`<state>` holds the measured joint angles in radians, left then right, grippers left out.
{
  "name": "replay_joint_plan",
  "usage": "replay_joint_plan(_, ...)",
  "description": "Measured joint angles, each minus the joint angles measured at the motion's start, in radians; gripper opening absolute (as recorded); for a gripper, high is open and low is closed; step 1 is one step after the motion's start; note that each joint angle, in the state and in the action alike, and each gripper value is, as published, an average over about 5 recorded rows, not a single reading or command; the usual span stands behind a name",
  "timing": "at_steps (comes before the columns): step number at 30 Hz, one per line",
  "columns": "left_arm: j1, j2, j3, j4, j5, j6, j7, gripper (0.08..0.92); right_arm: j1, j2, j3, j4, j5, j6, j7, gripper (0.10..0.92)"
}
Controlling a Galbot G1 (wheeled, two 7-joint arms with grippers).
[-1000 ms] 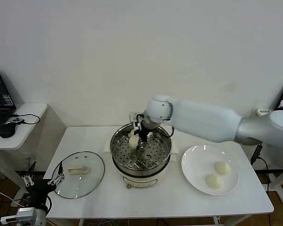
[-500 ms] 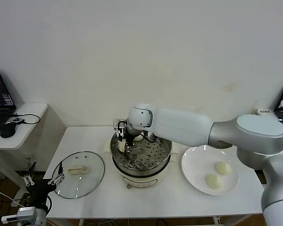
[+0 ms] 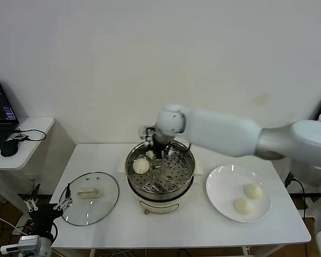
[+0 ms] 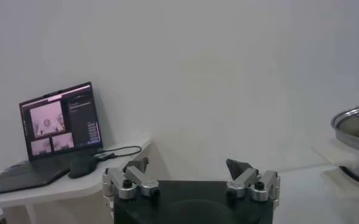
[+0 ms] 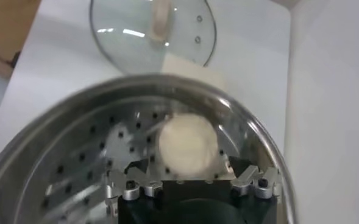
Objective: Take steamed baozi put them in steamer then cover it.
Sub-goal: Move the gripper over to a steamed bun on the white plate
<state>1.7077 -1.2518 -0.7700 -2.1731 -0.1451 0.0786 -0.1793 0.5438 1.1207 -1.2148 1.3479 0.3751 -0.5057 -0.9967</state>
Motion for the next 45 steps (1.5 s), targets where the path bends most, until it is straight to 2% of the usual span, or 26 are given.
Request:
replay_joint_plan(11, 0.008, -0.011, 0.024, -0.003, 0.017, 0.0, 0.0, 0.823, -0.003, -0.378, 0.04, 0.208, -0.145, 0.121, -0.12, 0.823)
replay_joint_plan(22, 0.018, -0.029, 0.051, -0.01, 0.049, 0.0, 0.0, 0.823, -0.348, -0.668, 0.275, 0.296, -0.366, 0.21, -0.134, 0.823)
replay_joint_plan(32, 0.03, -0.035, 0.059, -0.015, 0.067, -0.001, -0.001, 0.823, -0.692, -0.741, 0.52, 0.3, -0.509, 0.237, -0.113, 0.823)
replay_joint_plan(45, 0.036, -0.038, 0.049, -0.014, 0.072, -0.004, -0.002, 0.823, -0.863, -0.705, 0.631, 0.237, -0.593, 0.247, -0.086, 0.823)
